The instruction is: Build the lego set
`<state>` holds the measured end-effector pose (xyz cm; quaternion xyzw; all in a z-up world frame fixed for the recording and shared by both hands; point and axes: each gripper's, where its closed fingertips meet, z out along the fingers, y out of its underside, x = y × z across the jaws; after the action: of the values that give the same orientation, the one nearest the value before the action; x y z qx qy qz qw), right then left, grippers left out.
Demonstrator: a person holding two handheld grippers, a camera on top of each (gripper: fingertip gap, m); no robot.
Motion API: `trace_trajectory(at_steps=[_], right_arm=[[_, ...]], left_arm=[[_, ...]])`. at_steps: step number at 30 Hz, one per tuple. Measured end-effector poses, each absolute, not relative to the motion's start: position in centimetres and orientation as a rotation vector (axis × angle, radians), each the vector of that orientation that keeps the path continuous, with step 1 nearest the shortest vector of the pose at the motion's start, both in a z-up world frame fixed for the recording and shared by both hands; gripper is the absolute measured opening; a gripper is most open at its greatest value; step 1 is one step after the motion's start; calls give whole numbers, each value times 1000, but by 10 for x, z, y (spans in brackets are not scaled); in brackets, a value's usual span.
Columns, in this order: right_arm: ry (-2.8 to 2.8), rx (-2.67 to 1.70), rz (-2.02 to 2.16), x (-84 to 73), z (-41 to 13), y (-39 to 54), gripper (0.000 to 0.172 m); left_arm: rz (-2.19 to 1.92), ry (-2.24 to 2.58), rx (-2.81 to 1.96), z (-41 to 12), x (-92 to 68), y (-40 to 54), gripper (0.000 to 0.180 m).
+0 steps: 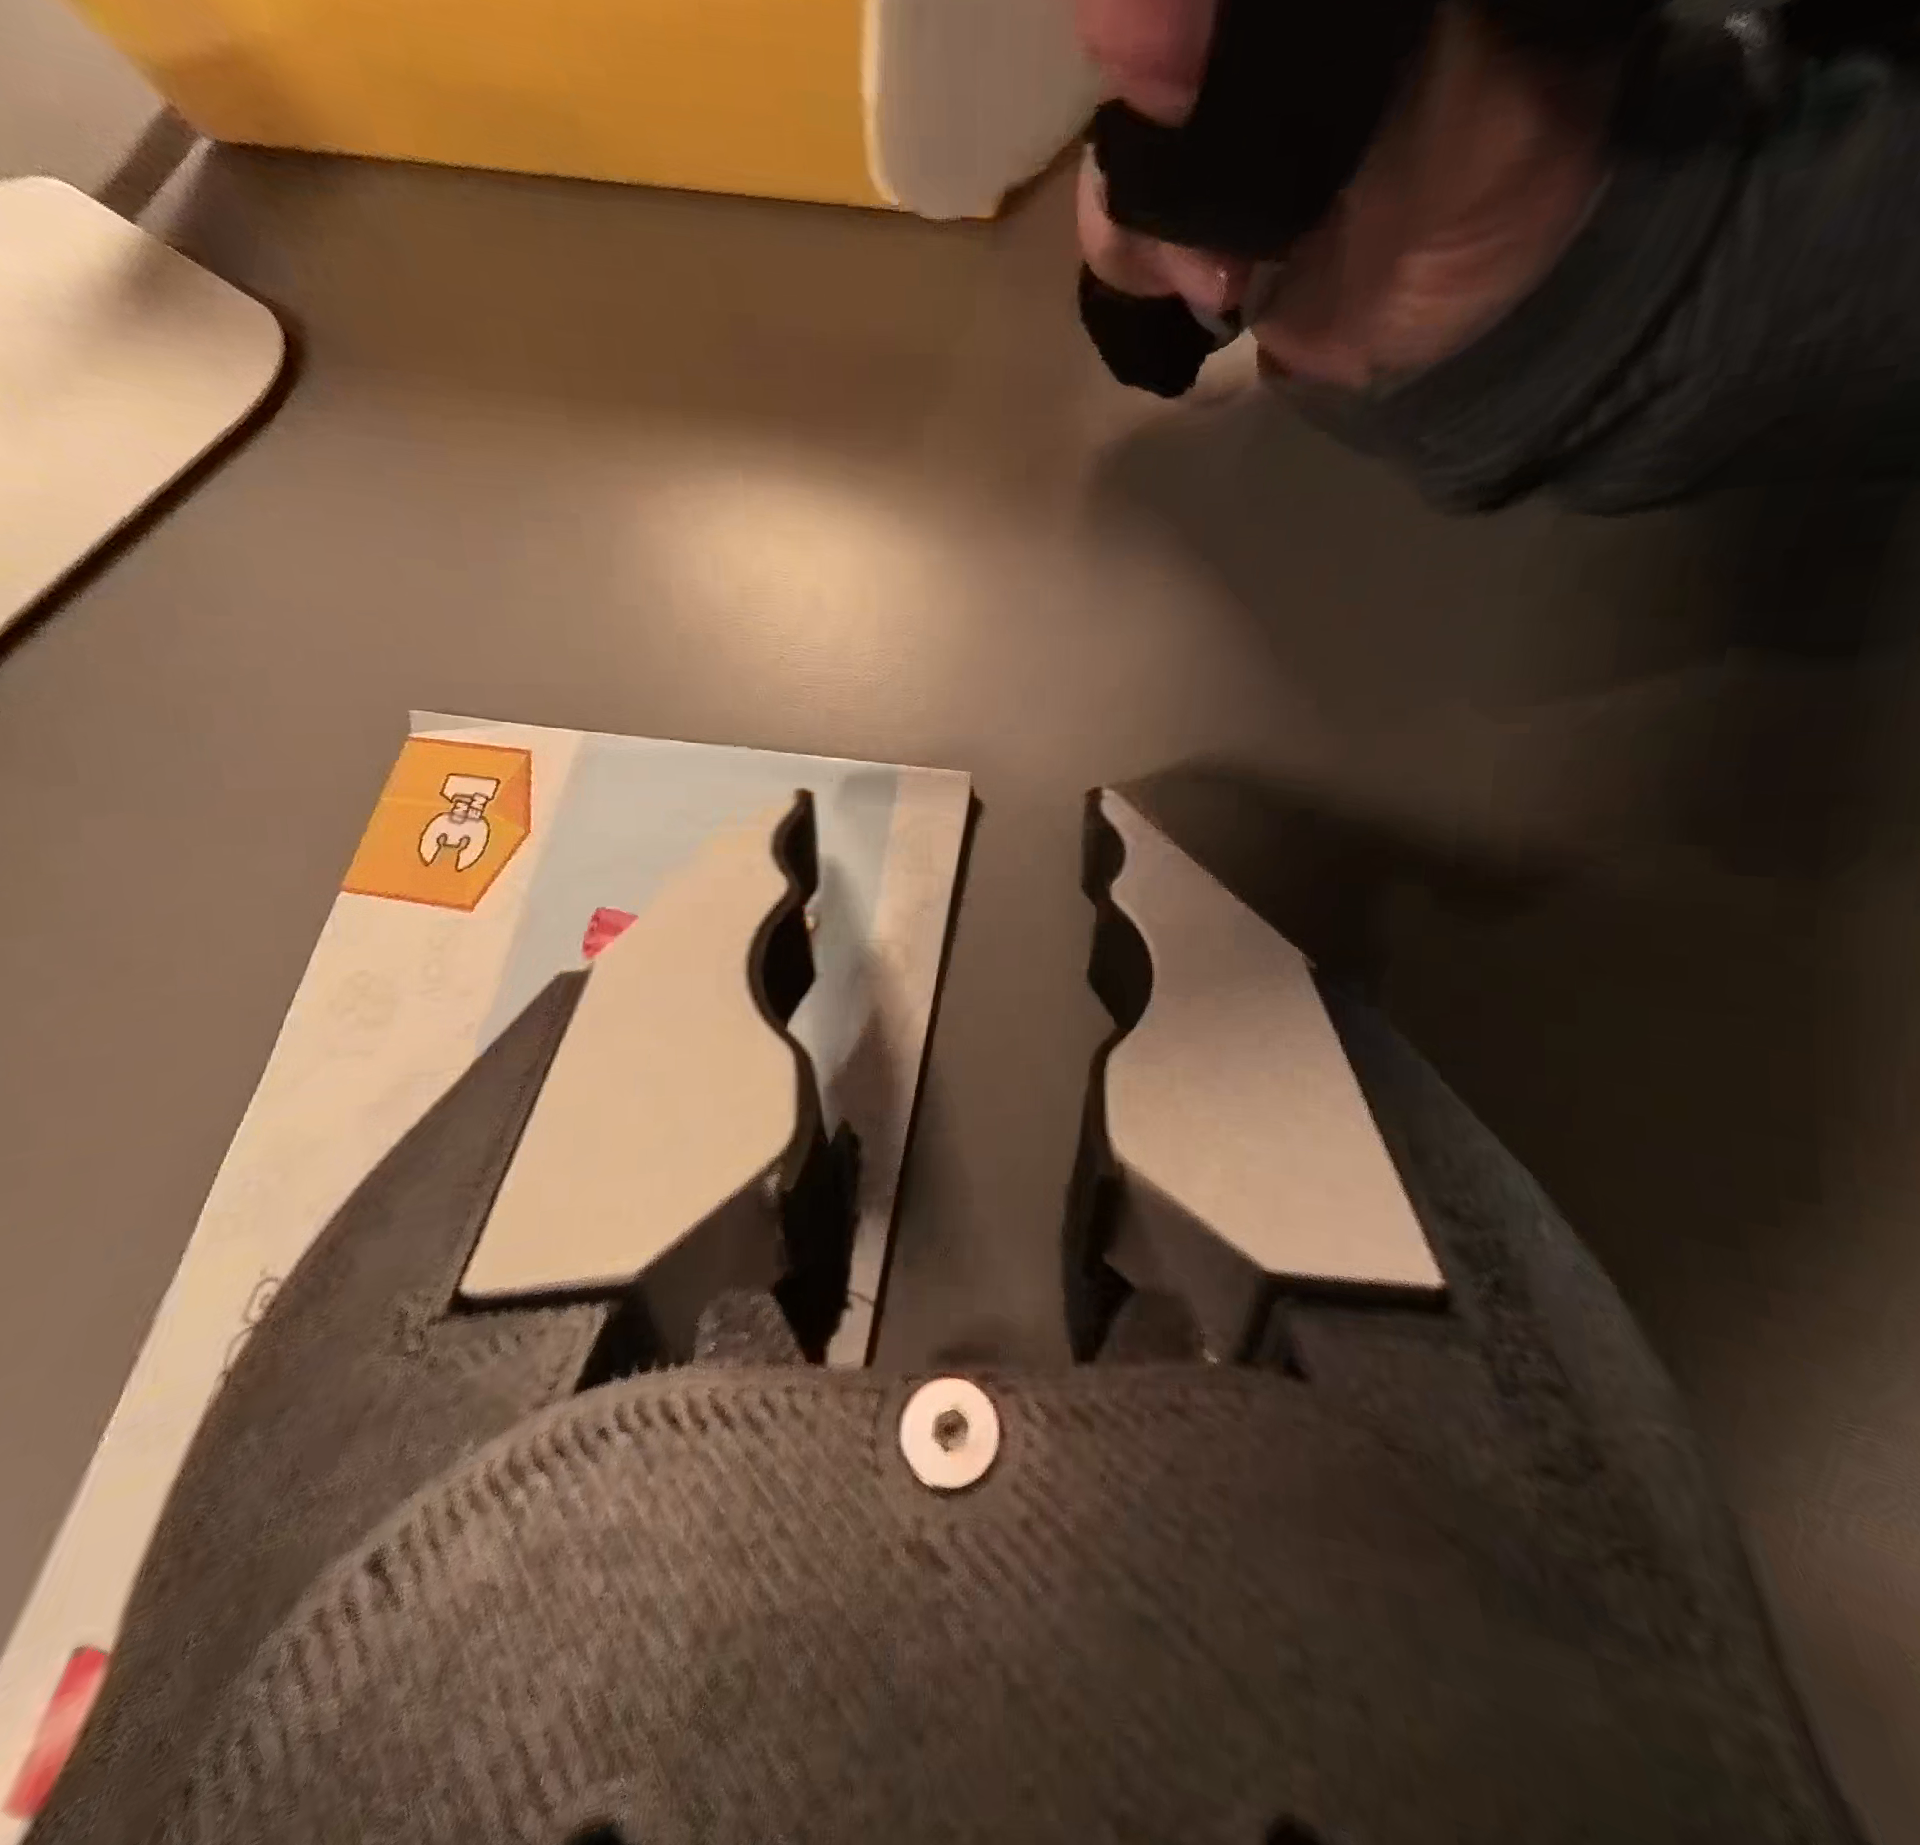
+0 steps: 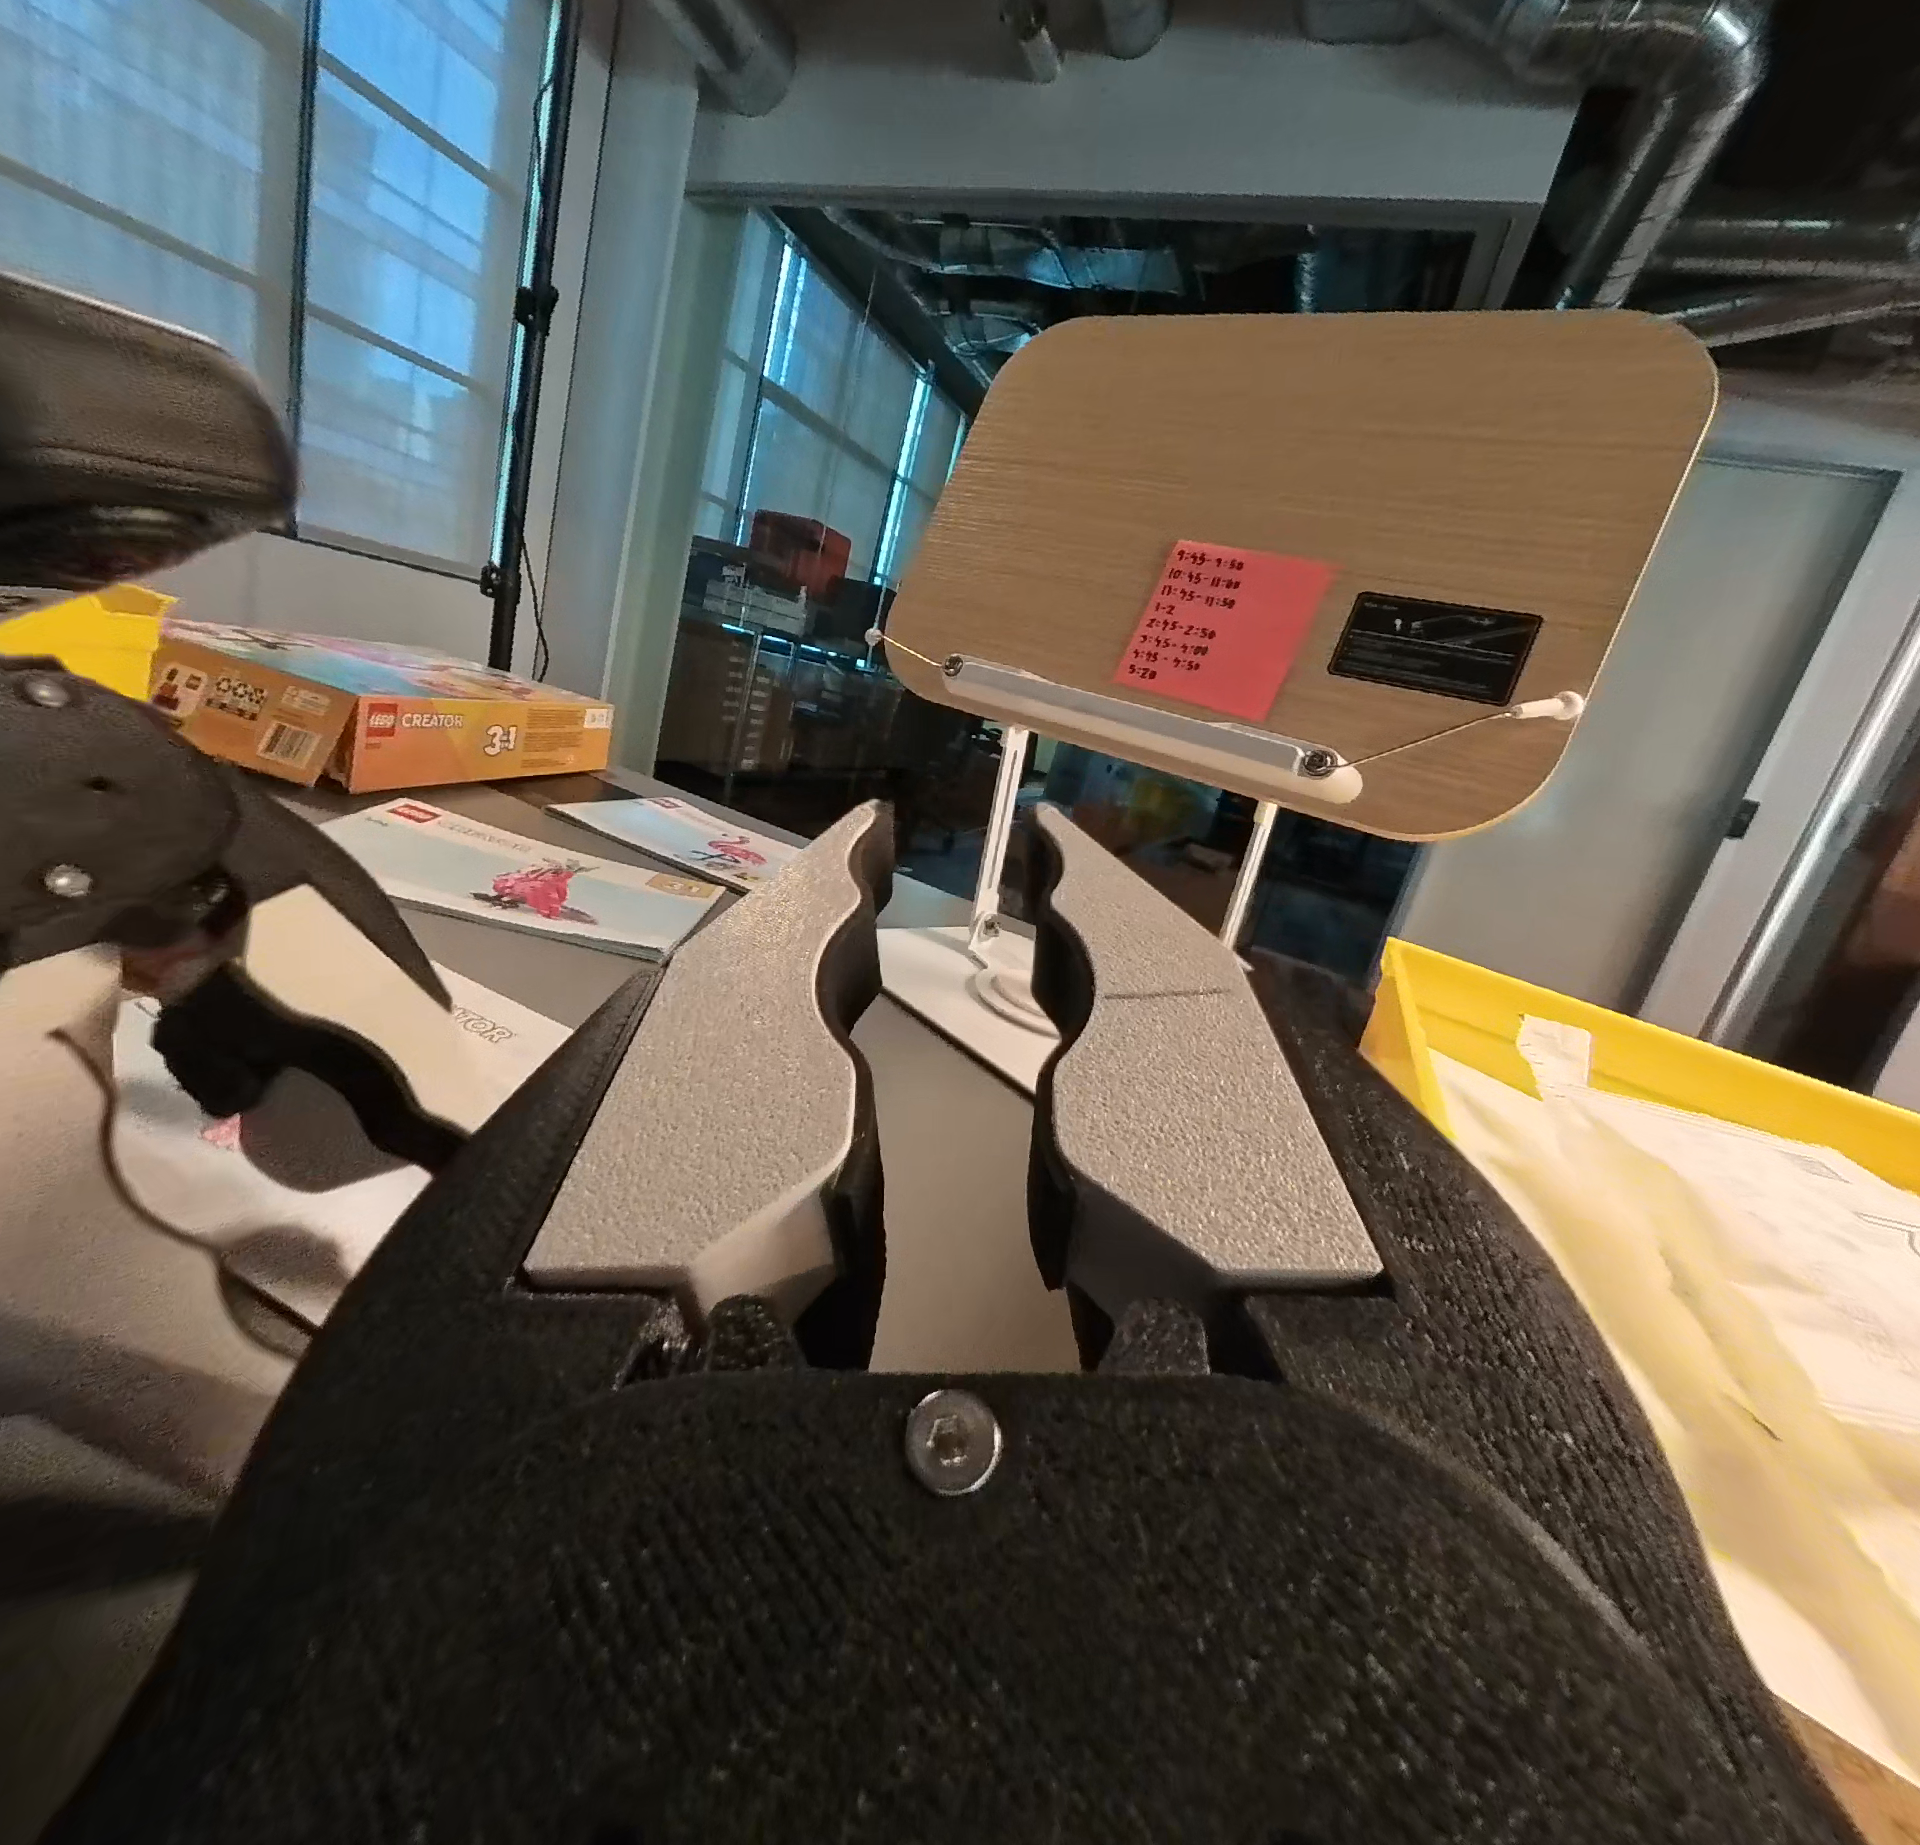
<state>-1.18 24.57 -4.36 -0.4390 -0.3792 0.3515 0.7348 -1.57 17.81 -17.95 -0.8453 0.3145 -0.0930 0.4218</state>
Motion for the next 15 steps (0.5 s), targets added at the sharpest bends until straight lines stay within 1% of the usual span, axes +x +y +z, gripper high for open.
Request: trace_trajectory(at_steps=[2,6,9,13,15], right_arm=[[-836,-968,778,-12,-44,246,22],[-847,-962,786,-13,-44,243,22],[-856,-960,785,-14,-45,242,22],[-858,-967,789,-15,-46,242,22],[-857,-969,792,-15,-46,242,22]], left_arm=[[-298,730,-2143,-179,-19,180,46],[-294,693,-2192,-185,-24,183,43],[-288,683,-2192,-185,-25,184,32],[-311,673,-2196,-185,-25,184,31],[-337,673,-2196,-185,-23,183,28]])
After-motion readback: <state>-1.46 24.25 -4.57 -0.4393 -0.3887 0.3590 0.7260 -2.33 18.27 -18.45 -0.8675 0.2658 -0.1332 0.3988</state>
